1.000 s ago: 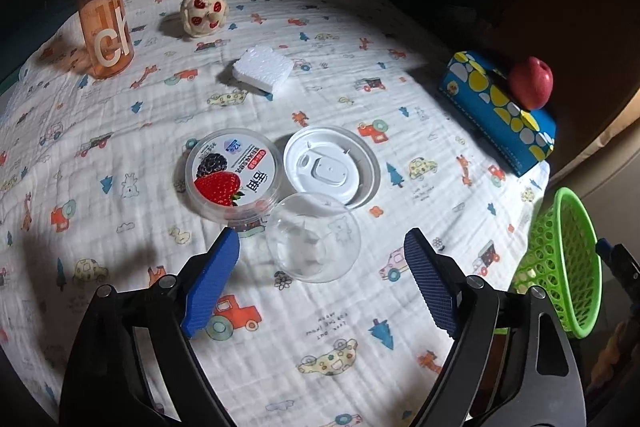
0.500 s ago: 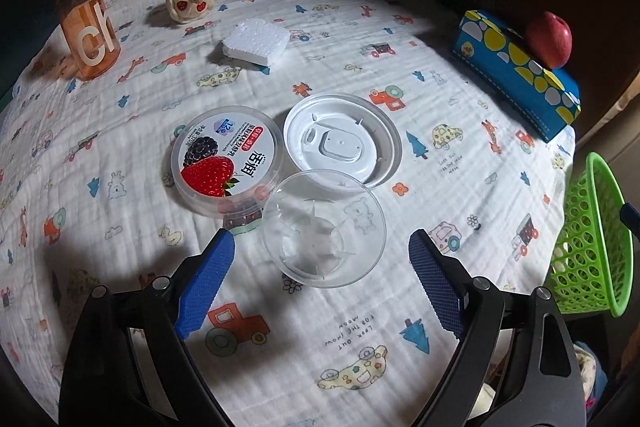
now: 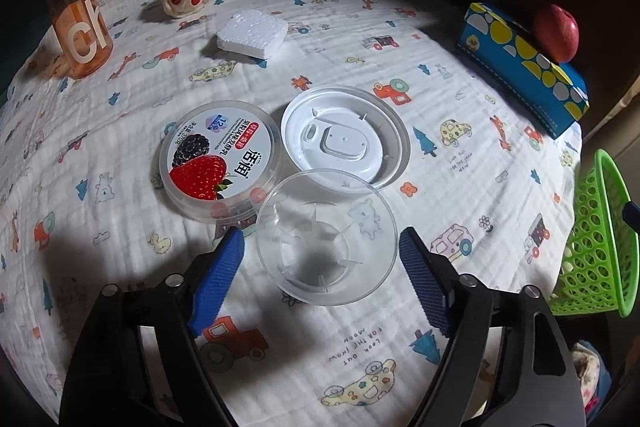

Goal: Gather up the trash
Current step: 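Grasp the clear round plastic lid with the left tool, then grasp the white round lid with the right tool while the left tool holds the clear lid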

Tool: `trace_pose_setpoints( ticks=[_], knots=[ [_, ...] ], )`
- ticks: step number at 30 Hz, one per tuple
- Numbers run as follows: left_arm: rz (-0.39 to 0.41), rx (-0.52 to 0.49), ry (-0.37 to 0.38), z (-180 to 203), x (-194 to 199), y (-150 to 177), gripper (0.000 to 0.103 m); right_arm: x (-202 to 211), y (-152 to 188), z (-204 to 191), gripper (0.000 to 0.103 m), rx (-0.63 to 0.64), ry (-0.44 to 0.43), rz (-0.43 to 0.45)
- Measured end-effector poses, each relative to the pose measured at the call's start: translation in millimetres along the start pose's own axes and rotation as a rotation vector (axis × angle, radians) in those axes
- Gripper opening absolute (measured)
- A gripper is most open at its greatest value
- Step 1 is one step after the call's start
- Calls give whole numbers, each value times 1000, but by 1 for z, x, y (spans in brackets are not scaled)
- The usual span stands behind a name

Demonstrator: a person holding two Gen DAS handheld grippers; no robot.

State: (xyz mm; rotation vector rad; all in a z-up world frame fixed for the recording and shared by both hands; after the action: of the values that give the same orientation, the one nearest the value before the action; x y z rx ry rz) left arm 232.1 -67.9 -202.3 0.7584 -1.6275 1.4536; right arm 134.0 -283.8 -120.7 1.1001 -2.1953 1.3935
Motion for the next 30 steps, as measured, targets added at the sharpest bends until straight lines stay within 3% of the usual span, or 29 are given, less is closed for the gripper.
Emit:
trace_pose_setpoints(
  ticks=[1, 8, 13, 20, 30],
  knots=[
    [1, 3, 6, 0, 0, 0, 63, -1, 0, -1, 72, 1, -1, -2],
    [20, 17, 17, -9, 11, 0, 61, -11, 0, -8, 72, 24, -3, -21],
    [42, 63, 18, -37, 32, -3, 61, -30, 0, -15, 72, 59, -9, -58],
    [87, 113, -25, -82, 59, -14, 61, -73, -1, -38, 72, 160, -34, -128],
    [102, 179, -41, -111, 66, -11, 61, -150, -5, -87, 76, 365, -60, -231]
  ],
)
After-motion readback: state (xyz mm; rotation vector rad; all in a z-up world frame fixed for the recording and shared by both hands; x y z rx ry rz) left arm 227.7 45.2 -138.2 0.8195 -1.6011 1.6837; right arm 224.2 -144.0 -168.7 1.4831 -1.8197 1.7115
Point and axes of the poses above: each gripper's, at about its wrist camera, not at the fingertips, and x roughly against the way its jaws point, z to its right, y to its underside, the point moved 9 cm from there along -x, roughly the way its jaws point, and after that the axes turned 10 degrees about -y, right-handed, at the moved point
